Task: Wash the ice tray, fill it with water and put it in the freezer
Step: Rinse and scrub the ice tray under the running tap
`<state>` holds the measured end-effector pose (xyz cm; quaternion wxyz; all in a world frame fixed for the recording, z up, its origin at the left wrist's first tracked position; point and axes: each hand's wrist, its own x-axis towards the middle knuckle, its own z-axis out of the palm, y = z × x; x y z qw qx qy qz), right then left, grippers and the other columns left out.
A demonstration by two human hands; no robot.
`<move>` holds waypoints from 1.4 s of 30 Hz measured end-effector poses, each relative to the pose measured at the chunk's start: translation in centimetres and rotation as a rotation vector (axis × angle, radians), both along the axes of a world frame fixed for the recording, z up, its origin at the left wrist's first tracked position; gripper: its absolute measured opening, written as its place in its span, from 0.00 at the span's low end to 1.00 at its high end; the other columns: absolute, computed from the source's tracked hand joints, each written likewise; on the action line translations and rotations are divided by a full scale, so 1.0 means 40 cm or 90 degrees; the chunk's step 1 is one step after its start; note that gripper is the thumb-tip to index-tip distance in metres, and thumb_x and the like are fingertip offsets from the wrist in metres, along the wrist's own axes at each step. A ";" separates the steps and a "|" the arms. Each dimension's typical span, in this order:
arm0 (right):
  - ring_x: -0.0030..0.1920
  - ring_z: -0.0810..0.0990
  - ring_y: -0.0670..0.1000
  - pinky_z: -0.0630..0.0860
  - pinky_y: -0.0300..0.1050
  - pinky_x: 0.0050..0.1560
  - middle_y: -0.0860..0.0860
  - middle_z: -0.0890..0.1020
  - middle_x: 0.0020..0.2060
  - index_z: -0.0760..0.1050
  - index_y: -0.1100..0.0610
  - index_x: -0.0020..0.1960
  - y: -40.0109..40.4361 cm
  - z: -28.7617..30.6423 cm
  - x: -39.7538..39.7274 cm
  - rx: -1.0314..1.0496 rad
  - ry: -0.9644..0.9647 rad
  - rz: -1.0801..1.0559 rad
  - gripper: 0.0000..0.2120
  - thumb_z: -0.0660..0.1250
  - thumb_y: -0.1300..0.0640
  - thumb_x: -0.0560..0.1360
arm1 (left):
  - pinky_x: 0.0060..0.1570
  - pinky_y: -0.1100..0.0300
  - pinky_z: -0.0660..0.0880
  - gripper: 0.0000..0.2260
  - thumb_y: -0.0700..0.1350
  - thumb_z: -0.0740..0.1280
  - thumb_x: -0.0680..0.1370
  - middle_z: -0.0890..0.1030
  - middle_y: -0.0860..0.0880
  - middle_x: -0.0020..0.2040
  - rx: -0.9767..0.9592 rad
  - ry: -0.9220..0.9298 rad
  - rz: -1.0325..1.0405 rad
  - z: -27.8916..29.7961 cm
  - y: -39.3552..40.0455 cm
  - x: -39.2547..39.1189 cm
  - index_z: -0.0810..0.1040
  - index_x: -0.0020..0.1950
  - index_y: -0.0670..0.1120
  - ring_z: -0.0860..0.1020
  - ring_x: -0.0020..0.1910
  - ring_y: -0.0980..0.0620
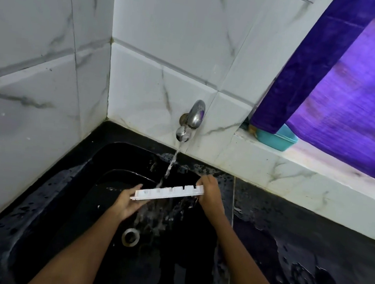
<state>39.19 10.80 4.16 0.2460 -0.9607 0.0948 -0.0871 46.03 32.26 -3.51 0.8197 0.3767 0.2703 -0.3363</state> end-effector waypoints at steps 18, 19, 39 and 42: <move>0.66 0.64 0.61 0.63 0.46 0.60 0.64 0.67 0.63 0.69 0.61 0.62 0.040 0.069 0.073 -0.158 0.309 0.129 0.20 0.63 0.69 0.71 | 0.37 0.54 0.73 0.09 0.36 0.53 0.72 0.77 0.44 0.38 0.084 -0.021 0.078 0.018 0.015 -0.018 0.72 0.39 0.42 0.75 0.37 0.44; 0.66 0.64 0.61 0.62 0.46 0.62 0.64 0.68 0.63 0.69 0.61 0.63 0.049 0.071 0.079 -0.171 0.298 0.136 0.20 0.63 0.69 0.71 | 0.37 0.54 0.72 0.10 0.37 0.53 0.73 0.80 0.44 0.34 0.088 -0.025 0.084 0.028 0.019 -0.023 0.72 0.39 0.42 0.75 0.37 0.44; 0.36 0.80 0.46 0.77 0.42 0.45 0.59 0.77 0.38 0.74 0.72 0.46 0.266 0.032 0.125 0.513 -0.001 -0.083 0.11 0.54 0.71 0.76 | 0.25 0.67 0.72 0.19 0.52 0.53 0.83 0.78 0.46 0.39 0.297 -0.200 -0.022 0.103 -0.077 -0.050 0.76 0.48 0.40 0.75 0.37 0.50; 0.61 0.77 0.50 0.61 0.53 0.68 0.52 0.80 0.58 0.75 0.58 0.62 0.257 -0.067 0.115 0.228 -0.057 0.000 0.21 0.54 0.62 0.72 | 0.32 0.65 0.75 0.17 0.47 0.56 0.83 0.79 0.49 0.34 0.252 -0.207 -0.022 0.096 -0.089 -0.026 0.78 0.49 0.37 0.76 0.38 0.49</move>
